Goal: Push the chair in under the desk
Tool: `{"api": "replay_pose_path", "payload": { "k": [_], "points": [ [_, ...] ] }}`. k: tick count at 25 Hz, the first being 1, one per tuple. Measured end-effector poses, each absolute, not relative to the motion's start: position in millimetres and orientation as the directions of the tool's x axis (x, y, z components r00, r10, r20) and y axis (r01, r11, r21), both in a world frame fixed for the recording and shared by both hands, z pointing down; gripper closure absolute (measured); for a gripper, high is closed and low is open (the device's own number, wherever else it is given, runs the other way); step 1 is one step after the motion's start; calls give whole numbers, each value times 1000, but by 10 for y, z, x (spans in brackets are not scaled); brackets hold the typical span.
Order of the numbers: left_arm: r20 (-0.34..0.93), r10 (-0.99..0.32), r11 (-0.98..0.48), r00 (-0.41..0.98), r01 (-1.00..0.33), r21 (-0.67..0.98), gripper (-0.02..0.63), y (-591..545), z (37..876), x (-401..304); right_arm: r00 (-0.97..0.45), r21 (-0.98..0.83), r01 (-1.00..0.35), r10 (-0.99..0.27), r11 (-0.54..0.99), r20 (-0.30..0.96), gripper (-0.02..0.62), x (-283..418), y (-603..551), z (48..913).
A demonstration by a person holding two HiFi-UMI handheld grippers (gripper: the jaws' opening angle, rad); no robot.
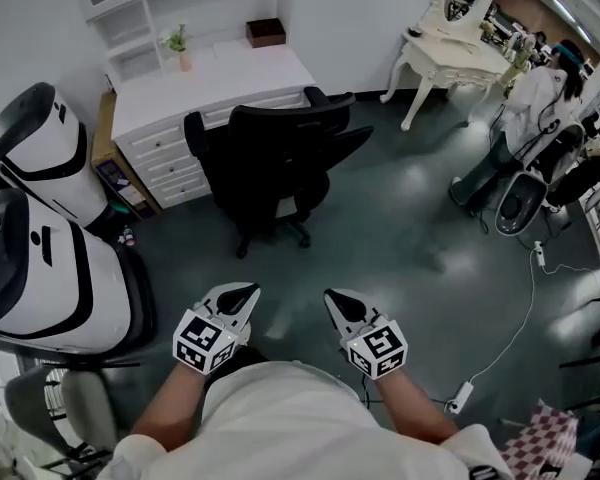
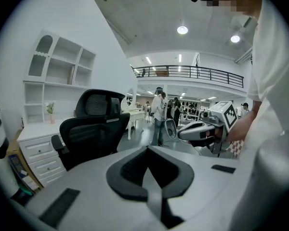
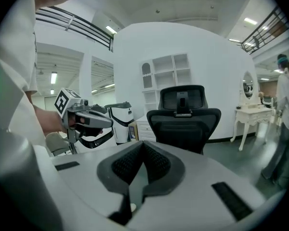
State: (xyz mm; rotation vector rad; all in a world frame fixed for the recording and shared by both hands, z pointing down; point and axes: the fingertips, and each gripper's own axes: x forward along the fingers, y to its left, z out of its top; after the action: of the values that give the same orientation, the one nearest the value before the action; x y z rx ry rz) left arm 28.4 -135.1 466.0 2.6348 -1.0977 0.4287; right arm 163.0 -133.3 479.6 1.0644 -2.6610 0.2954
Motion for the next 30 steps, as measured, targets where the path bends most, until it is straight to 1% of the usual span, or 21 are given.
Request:
{"api": "replay_pose_path", "payload": {
  "k": [7, 11, 19, 30],
  "points": [
    [398, -649, -654, 648, -743, 143, 609, -874, 4779, 541, -747, -107, -644, -592, 758, 303, 592, 1770, -983, 4851],
    [415, -644, -659, 642, -742, 124, 609, -718, 4810, 670, -760, -110, -630, -580, 769, 294, 591, 1840, -834, 4862],
    [406, -656, -655, 636, -747, 114, 609, -563, 4785, 787, -761, -110, -631, -584, 768, 284, 591, 1953, -655, 4857],
    [414, -624, -694, 663, -714, 98, 609, -490, 4740, 999, -742, -121, -658, -614, 743, 267, 592, 2101, -500, 4837]
  ]
}}
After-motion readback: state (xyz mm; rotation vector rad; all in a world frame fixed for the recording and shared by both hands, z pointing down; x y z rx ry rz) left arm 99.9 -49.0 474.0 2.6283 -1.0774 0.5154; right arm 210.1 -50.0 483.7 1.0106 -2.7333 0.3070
